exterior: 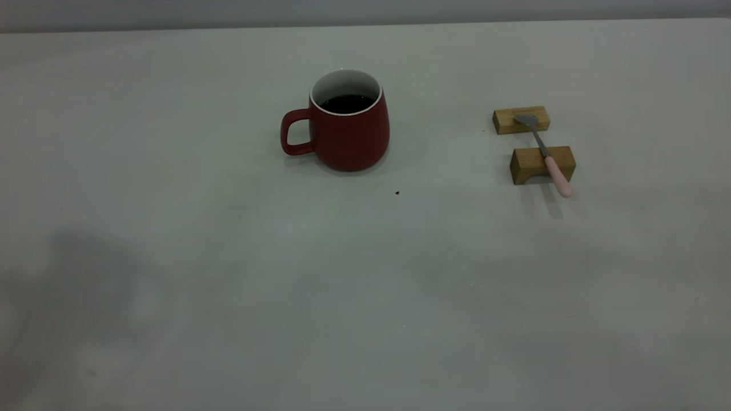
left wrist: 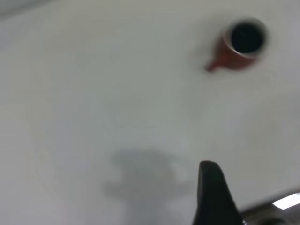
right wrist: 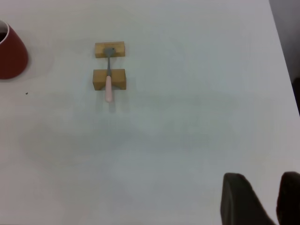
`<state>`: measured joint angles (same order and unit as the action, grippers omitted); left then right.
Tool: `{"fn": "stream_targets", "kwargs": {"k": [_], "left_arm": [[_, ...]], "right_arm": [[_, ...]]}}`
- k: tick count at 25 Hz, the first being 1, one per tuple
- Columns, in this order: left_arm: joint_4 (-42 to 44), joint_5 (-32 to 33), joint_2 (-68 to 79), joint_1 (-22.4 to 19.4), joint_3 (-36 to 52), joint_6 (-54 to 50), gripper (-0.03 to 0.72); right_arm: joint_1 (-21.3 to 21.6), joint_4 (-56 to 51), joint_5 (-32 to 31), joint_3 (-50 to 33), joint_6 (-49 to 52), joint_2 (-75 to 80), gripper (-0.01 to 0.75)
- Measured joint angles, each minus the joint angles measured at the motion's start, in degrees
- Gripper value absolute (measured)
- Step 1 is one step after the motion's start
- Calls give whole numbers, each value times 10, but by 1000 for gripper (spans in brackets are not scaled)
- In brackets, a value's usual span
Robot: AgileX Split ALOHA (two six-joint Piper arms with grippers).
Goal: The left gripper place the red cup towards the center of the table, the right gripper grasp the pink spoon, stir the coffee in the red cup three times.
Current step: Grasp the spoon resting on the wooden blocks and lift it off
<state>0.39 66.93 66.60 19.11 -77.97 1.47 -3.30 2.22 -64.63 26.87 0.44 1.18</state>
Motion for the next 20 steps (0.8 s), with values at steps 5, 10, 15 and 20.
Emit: {"fn": "stream_targets", "kwargs": {"k": [5, 10, 15, 20], "left_arm": [[-38, 0, -126, 0, 172, 8, 502], [-40, -9, -255, 0, 339, 10, 502], [-39, -25, -357, 0, 449, 12, 502], [-39, -27, -440, 0, 499, 41, 502]], "right_arm": [[0, 0, 0, 0, 1, 0, 237], [0, 0, 0, 0, 1, 0, 237], [0, 0, 0, 0, 1, 0, 237], [0, 0, 0, 0, 0, 0, 237]]}}
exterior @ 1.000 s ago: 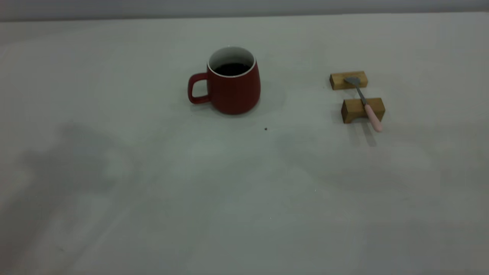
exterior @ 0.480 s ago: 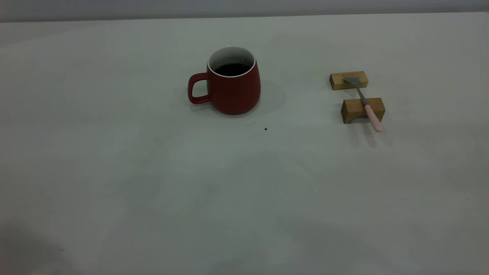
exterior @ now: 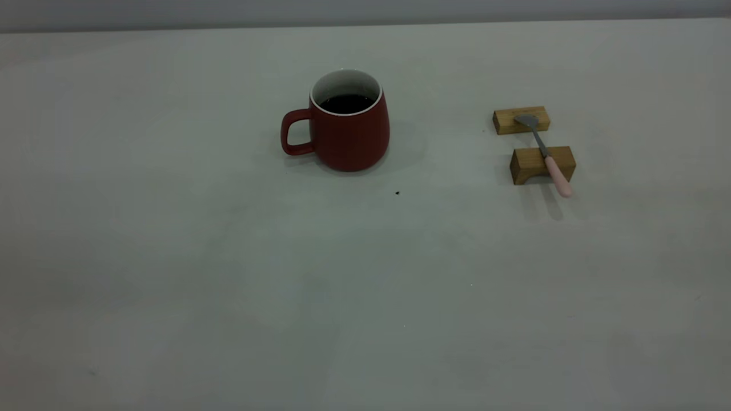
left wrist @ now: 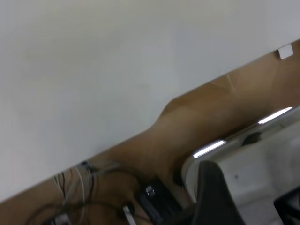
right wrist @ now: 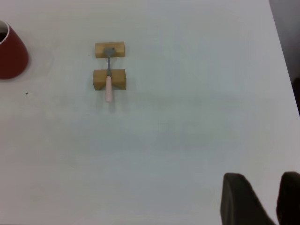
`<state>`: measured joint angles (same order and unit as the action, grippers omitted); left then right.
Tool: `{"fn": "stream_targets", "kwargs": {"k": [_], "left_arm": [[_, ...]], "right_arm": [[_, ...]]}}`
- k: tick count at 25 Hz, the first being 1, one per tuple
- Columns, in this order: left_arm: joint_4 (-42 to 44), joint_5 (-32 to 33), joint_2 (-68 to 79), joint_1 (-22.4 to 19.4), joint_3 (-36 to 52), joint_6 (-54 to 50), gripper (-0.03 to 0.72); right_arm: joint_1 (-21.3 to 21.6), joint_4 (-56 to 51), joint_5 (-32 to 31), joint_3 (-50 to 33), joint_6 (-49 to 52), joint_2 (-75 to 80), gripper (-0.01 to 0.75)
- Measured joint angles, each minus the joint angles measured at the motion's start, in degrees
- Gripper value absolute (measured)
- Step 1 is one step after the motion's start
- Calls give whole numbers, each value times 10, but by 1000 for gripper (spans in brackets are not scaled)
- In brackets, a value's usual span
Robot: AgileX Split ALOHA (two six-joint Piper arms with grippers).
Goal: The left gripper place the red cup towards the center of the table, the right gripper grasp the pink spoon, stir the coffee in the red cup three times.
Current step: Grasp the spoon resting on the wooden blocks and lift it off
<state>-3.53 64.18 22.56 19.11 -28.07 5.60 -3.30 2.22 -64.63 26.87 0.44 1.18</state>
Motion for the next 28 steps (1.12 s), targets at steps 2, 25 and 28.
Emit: {"fn": "stream_targets", "kwargs": {"k": [2, 25, 28], "left_arm": [[0, -1, -27, 0, 1, 2, 502], [0, 8, -236, -174, 2, 1, 502], [0, 8, -236, -174, 2, 1, 502]], "right_arm": [[0, 0, 0, 0, 0, 0, 237], [0, -48, 23, 53, -11, 97, 395], [0, -83, 68, 64, -33, 186, 525]]}}
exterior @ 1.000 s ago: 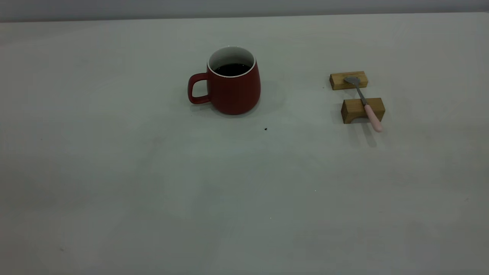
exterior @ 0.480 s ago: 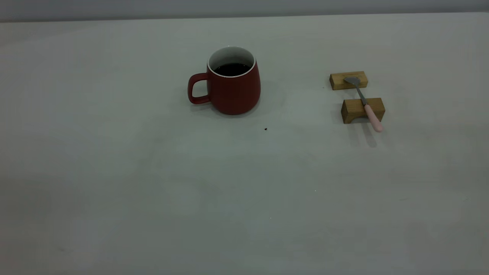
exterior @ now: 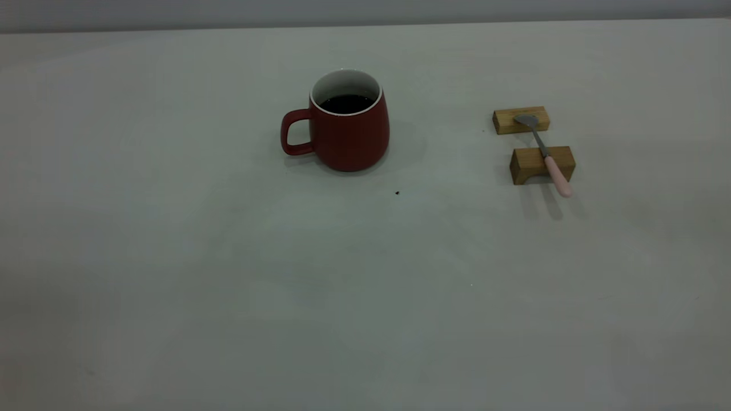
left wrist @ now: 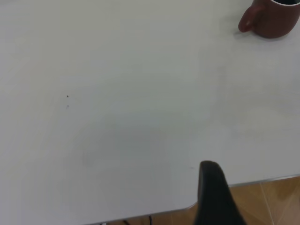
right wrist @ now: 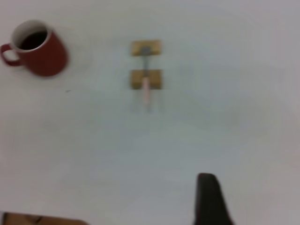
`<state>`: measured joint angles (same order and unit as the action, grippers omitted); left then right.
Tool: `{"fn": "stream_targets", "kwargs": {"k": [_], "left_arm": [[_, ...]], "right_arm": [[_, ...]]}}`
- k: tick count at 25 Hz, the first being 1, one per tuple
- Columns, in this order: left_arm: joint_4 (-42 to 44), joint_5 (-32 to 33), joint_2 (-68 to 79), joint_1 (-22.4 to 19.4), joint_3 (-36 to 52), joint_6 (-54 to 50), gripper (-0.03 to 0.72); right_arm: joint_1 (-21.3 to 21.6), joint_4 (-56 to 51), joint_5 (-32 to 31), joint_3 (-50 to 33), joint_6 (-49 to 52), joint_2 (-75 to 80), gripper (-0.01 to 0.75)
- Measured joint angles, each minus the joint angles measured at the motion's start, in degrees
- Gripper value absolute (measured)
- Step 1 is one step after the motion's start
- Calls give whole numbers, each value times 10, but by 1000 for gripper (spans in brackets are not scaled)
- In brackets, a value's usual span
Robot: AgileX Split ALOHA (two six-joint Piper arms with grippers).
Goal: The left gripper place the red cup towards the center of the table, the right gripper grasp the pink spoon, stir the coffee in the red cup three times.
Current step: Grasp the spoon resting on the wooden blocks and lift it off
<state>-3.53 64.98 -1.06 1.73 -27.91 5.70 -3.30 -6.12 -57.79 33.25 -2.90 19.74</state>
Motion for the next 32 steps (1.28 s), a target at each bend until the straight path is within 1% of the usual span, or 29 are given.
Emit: {"fn": "stream_targets", "kwargs": {"k": [2, 4, 6, 9, 12, 16, 20, 24, 27, 32], "left_arm": [[0, 0, 0, 0, 0, 0, 502], [0, 0, 0, 0, 0, 0, 502], [0, 0, 0, 0, 0, 0, 502], [0, 0, 0, 0, 0, 0, 502], [0, 0, 0, 0, 0, 0, 502], [0, 0, 0, 0, 0, 0, 502], [0, 0, 0, 0, 0, 0, 502], [0, 0, 0, 0, 0, 0, 502], [0, 0, 0, 0, 0, 0, 502], [0, 0, 0, 0, 0, 0, 502]], "right_arm": [[0, -52, 44, 0, -32, 69, 586], [0, -104, 79, 0, -77, 139, 618], [0, -154, 115, 0, -116, 221, 624], [0, -206, 152, 8, -166, 338, 624], [0, -240, 177, 27, -212, 450, 624], [0, -263, 214, 66, -250, 588, 623], [-3, -271, 226, 130, -258, 719, 618], [-29, -271, 242, 203, -257, 826, 614], [-37, -269, 241, 260, -232, 897, 611], [-44, -233, 227, 351, -197, 994, 605]]}}
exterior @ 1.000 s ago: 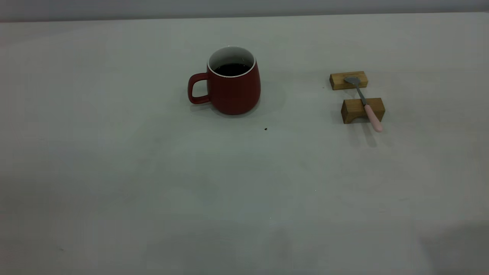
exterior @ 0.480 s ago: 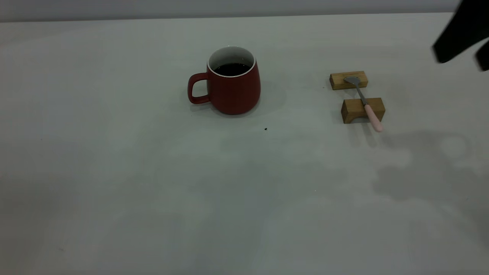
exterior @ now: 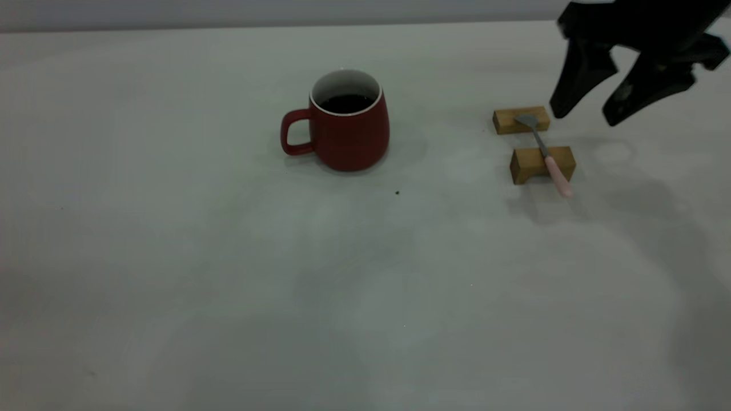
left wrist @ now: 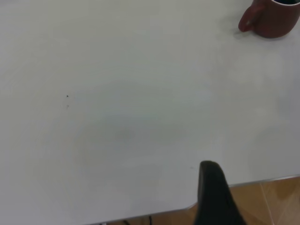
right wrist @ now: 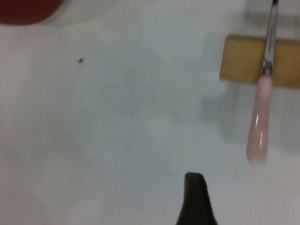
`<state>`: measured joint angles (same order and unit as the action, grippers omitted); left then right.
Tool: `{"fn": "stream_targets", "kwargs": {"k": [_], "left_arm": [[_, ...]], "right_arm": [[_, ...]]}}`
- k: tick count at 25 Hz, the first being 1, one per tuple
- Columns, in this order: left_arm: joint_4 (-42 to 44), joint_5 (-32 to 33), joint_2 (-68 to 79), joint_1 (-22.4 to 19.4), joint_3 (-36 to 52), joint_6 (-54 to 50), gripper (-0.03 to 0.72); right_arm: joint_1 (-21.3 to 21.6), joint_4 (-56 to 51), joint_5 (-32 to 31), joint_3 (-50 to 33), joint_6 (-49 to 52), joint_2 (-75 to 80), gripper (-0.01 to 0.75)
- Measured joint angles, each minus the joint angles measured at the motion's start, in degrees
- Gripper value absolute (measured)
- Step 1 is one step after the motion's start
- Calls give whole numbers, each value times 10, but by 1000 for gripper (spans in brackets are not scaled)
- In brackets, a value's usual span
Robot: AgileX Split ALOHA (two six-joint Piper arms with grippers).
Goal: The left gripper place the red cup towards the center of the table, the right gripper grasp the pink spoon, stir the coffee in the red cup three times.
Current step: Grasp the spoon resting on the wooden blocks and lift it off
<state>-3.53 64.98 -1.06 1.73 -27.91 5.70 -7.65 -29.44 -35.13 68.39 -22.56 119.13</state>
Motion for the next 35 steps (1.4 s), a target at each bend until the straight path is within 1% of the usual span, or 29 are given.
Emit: {"fn": "stream_targets", "kwargs": {"k": [5, 10, 20, 26, 28, 30, 32, 34, 35], "left_arm": [[0, 1, 0, 0, 0, 0, 502], [0, 1, 0, 0, 0, 0, 502], [0, 1, 0, 0, 0, 0, 502], [0, 1, 0, 0, 0, 0, 502], [0, 1, 0, 0, 0, 0, 502], [0, 1, 0, 0, 0, 0, 502], [0, 1, 0, 0, 0, 0, 502], [0, 1, 0, 0, 0, 0, 502], [0, 1, 0, 0, 0, 0, 502]], "right_arm": [[-10, 43, -29, 68, 45, 68, 601], [-10, 55, -46, 105, 66, 111, 597], [-18, 55, -46, 112, 69, 158, 595], [-21, 55, -11, 118, 70, 193, 594], [-21, 56, -9, 122, 70, 201, 589], [-21, 56, -12, 124, 70, 205, 568], [-21, 56, -14, 125, 70, 206, 505], [-21, 57, -15, 126, 72, 207, 388], [-21, 57, -16, 128, 72, 207, 301]]}}
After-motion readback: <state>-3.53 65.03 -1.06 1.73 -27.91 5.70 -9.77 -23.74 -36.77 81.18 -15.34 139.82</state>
